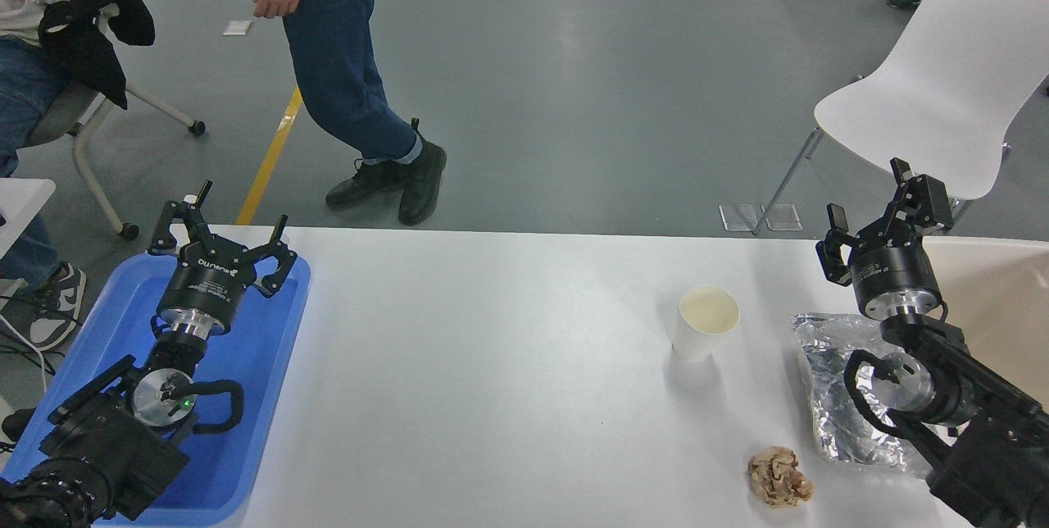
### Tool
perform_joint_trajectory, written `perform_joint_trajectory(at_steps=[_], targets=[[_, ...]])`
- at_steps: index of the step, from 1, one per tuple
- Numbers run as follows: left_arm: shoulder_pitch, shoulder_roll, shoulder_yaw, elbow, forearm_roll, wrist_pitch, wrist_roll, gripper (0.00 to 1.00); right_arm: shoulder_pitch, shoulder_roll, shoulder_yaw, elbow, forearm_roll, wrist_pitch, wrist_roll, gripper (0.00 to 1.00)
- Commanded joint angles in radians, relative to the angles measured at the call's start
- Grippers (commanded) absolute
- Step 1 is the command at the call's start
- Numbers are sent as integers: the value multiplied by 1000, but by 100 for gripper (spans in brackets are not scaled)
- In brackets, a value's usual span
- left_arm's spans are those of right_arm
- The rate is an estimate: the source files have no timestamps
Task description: Pick up paper cup place in dustbin
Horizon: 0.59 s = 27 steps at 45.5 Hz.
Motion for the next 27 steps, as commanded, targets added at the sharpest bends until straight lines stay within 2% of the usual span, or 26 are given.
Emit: perform_joint_trajectory(at_steps=[1,19,27], targets=[[2,0,0,0,0,0,0,100,13,-1,10,-25,-1,2,0,100],[2,0,0,0,0,0,0,100,7,-38,-18,-17,-1,1,-2,100],[2,0,0,0,0,0,0,100,53,-125,-229,-3,1,1,0,100]])
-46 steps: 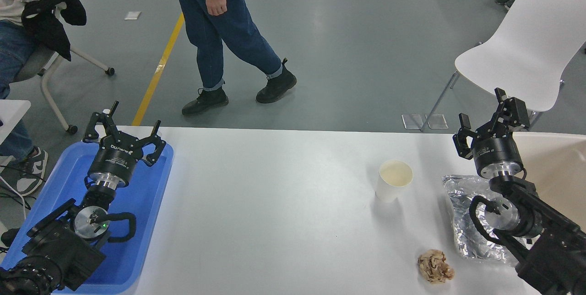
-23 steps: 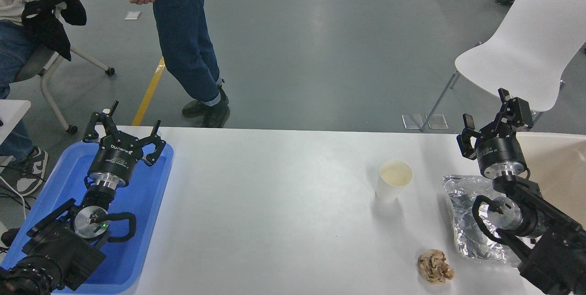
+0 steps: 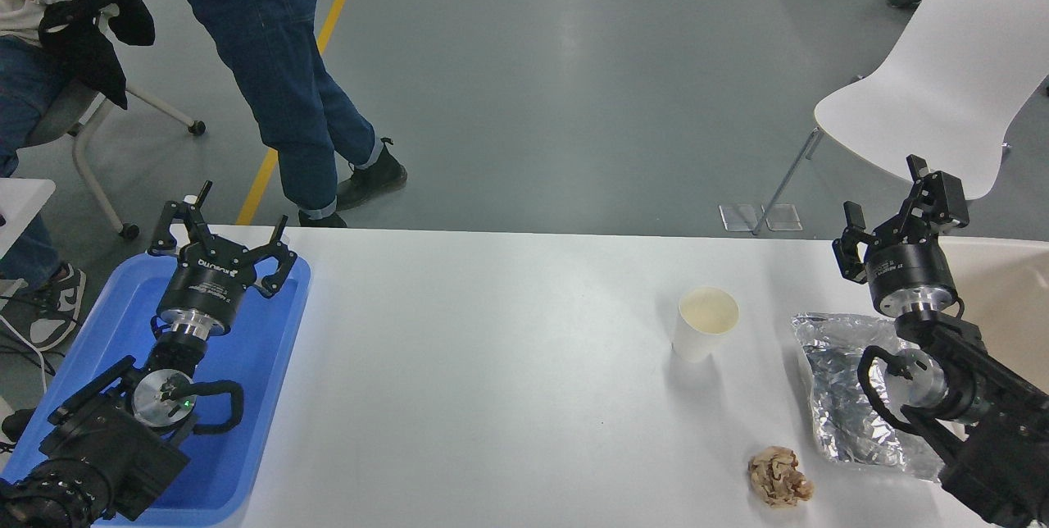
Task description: Pick up paper cup place in dustbin
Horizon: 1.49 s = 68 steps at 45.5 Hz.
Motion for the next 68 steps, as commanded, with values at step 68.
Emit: perform_joint_trajectory(at_steps=[68], targets=[[-3,-2,0,0,2,0,5,100,1476,-68,-2227,347,-155,781,-164,100]])
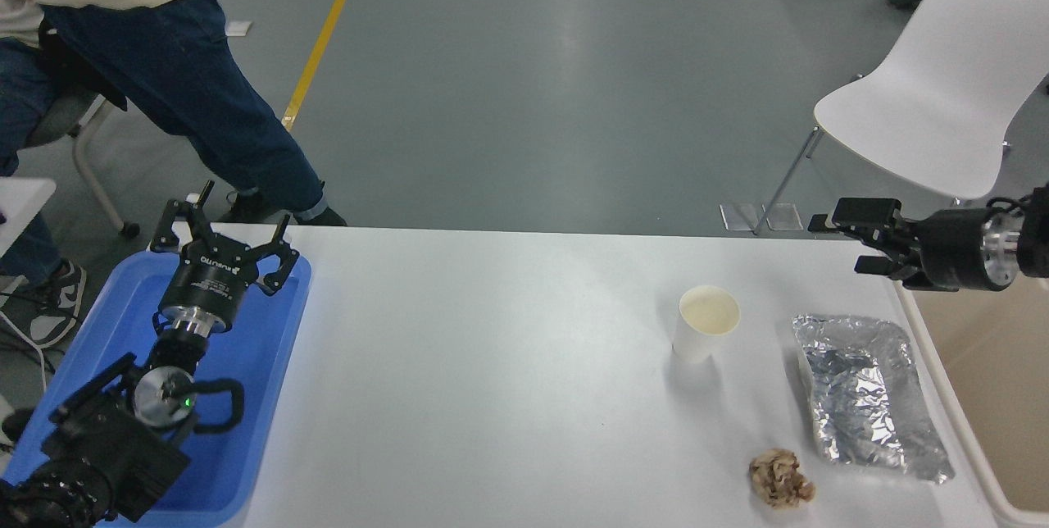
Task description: Pick up paper cup place in dustbin
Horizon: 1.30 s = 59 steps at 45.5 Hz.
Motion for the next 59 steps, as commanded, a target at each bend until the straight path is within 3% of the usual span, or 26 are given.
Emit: perform_joint_trajectory(at_steps=[1,10,13,33,59], targets=[[0,0,0,0,0,0,-1,100,220,110,-99,72,-101,254,-156,100],[2,2,0,0,-2,0,-1,100,386,173,-64,147,-104,254,-374,100],[2,2,0,0,0,0,-1,100,456,182,-52,178,-101,254,-402,100],[0,2,0,0,-2,0,-1,100,625,375,42,260,-64,254,-402,100],[-1,0,0,0,0,0,0,100,569,388,80,246,-64,254,-402,100]])
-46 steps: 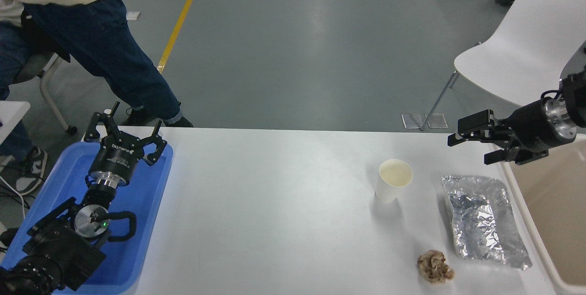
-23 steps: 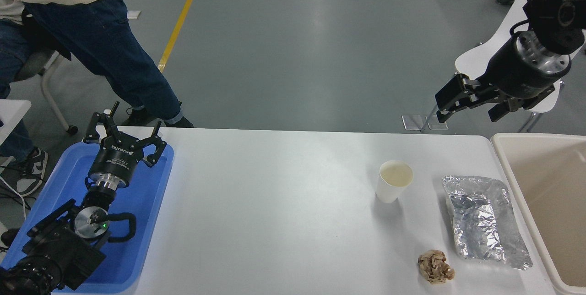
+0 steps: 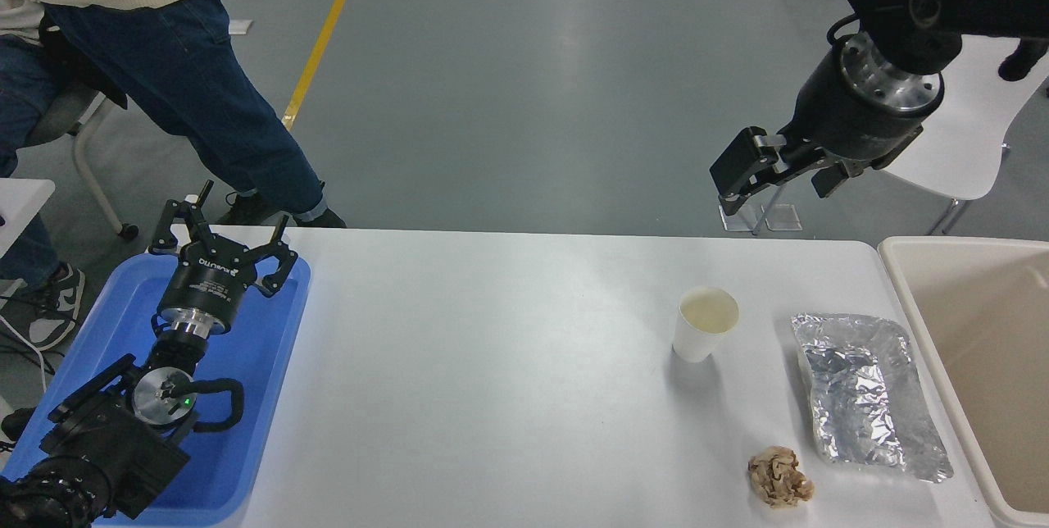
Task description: Pick up paper cup place in dustbin
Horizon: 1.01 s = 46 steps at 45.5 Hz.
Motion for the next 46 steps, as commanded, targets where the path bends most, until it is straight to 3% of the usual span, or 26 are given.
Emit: perform_joint_trajectory(at_steps=[1,16,33,46], targets=[[0,0,0,-2,0,-2,0,100,-21,5,20,-8,-1,1,-2,100],[0,0,0,-2,0,-2,0,100,-185,3,17,-40,0,1,-2,100],[0,-2,0,-2,0,-2,2,100,-456,6,9,-118,-5,-473,-2,100],[0,0,0,0,0,-2,0,100,-650,18,20,-296,0,-513,-2,100]])
